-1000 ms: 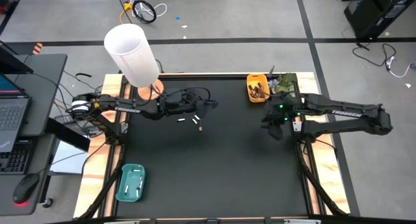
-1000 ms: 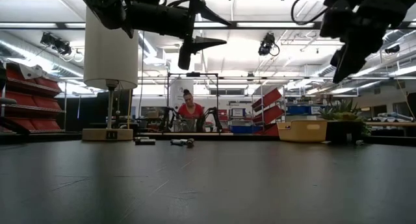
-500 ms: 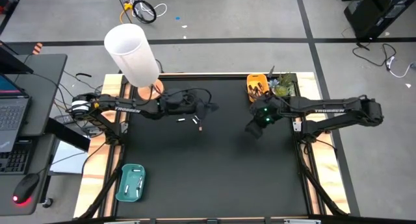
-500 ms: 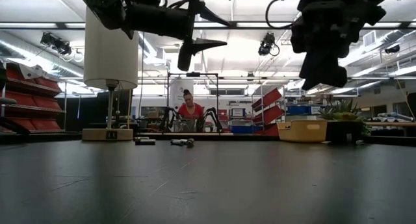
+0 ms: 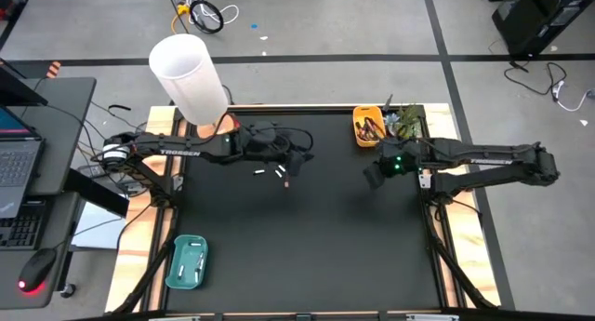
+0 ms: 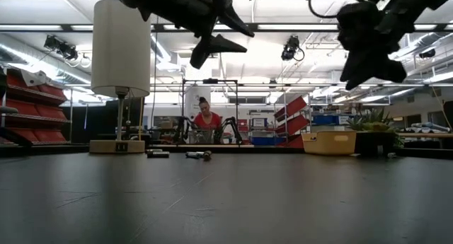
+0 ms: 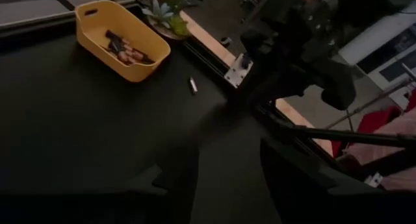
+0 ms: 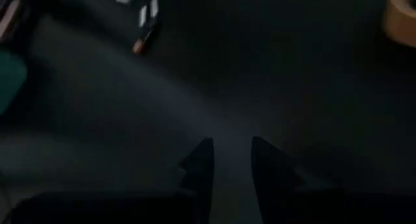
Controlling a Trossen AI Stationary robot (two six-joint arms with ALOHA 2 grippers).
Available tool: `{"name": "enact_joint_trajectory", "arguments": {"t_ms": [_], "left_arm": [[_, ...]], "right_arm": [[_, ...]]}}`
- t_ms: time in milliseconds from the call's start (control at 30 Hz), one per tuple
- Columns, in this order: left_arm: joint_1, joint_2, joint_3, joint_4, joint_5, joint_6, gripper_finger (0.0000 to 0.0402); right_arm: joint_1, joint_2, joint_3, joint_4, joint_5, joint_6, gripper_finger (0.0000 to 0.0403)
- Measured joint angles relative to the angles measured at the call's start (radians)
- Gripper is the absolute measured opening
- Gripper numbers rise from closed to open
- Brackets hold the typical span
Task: Sort batteries
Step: Put the silver battery into the blue bin
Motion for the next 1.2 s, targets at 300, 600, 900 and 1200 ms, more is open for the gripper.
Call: {"name": "enact_joint_trajectory", "arguments": {"t_ms": [300, 600, 900, 1200], "left_arm": [[-0.011, -0.003, 0.0, -0.003, 0.008, 0.008, 0.0177], [-0.029, -0.004, 0.0, -0.029, 0.19, 0.005, 0.0177], [0.003, -0.004, -0.001, -0.092, 0.358, 0.093, 0.0177], [0.083, -0.004, -0.001, -0.094, 0.353, 0.109, 0.0177]], "right_arm": [[0.125, -0.048, 0.0, -0.023, 0.319, 0.282, 0.0089], [0.292, 0.023, 0.0, -0.151, 0.603, 0.767, 0.0089], [0.34, 0.103, 0.0, -0.322, 0.545, 1.068, 0.0089], [0.297, 0.08, -0.037, -0.344, 0.495, 1.12, 0.0107]]}}
